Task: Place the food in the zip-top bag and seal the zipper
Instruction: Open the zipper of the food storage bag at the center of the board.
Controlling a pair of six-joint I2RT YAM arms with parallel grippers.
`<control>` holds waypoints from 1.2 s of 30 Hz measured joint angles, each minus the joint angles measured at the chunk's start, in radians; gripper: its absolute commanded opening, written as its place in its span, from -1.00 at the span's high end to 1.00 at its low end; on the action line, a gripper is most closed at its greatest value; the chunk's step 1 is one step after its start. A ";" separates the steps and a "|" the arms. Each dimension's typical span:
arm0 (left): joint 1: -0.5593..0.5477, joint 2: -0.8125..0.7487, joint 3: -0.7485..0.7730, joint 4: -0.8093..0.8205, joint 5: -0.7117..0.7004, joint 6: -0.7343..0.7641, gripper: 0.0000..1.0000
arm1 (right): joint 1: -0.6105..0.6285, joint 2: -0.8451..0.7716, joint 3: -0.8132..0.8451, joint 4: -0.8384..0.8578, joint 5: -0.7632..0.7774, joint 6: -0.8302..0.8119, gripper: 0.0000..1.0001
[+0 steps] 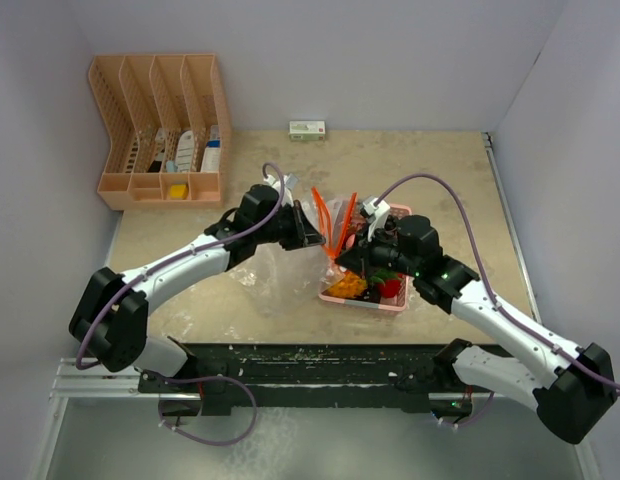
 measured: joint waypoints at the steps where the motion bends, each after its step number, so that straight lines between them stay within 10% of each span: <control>1: 0.000 0.000 0.000 0.001 0.000 0.004 1.00 | 0.000 -0.001 0.000 -0.001 0.000 -0.002 0.44; 5: -0.002 -0.003 0.000 -0.001 -0.003 0.034 1.00 | 0.000 -0.004 0.000 -0.006 0.015 -0.004 -0.30; 10: -0.002 -0.051 -0.003 -0.018 -0.003 0.108 1.00 | 0.000 -0.015 0.013 -0.027 0.058 -0.003 -0.51; 36: -0.003 -0.311 -0.124 0.044 0.121 0.244 1.00 | 0.000 0.218 0.132 0.095 0.128 0.172 -0.06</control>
